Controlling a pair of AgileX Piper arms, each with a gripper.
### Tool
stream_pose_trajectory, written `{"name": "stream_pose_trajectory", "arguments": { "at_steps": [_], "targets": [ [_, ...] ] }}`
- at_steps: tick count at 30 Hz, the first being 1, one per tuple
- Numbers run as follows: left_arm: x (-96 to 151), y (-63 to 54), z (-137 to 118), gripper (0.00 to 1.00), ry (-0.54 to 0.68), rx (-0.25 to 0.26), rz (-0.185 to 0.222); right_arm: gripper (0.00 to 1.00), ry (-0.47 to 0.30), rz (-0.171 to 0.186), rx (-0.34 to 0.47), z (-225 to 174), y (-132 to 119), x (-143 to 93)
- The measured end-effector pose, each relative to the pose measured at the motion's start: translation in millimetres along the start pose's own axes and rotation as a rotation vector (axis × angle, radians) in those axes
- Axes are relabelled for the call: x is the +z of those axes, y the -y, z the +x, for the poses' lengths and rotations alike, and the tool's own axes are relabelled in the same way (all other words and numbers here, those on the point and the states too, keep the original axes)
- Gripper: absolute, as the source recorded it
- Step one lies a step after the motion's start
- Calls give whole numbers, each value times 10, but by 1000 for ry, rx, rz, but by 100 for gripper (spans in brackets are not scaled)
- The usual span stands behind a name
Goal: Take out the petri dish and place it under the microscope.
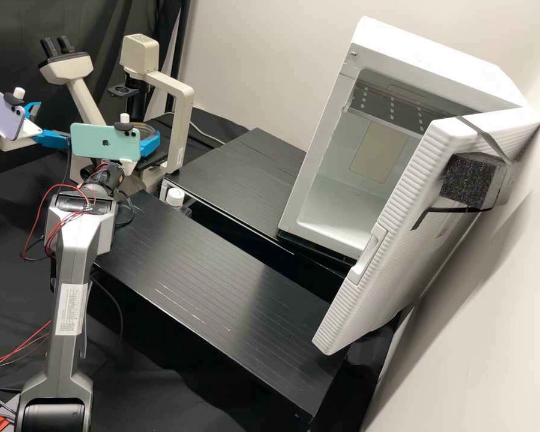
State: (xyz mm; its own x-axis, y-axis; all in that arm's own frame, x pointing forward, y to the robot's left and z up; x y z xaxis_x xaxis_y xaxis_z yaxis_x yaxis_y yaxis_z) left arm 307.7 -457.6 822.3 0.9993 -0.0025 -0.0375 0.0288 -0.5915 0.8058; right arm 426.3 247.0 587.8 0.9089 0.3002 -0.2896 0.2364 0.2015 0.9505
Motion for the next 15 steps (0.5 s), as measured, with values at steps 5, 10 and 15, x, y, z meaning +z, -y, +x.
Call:
{"name": "stream_pose_trajectory", "arguments": {
  "at_steps": [5,10,15],
  "targets": [
    [0,0,0,100,0,0,0,100,18,2,2,8,-14,5],
    [0,0,0,100,0,0,0,100,21,4,2,8,-15,8],
    [0,0,0,100,0,0,0,100,26,-1,-8,-15,-5,49]
  ]
}}
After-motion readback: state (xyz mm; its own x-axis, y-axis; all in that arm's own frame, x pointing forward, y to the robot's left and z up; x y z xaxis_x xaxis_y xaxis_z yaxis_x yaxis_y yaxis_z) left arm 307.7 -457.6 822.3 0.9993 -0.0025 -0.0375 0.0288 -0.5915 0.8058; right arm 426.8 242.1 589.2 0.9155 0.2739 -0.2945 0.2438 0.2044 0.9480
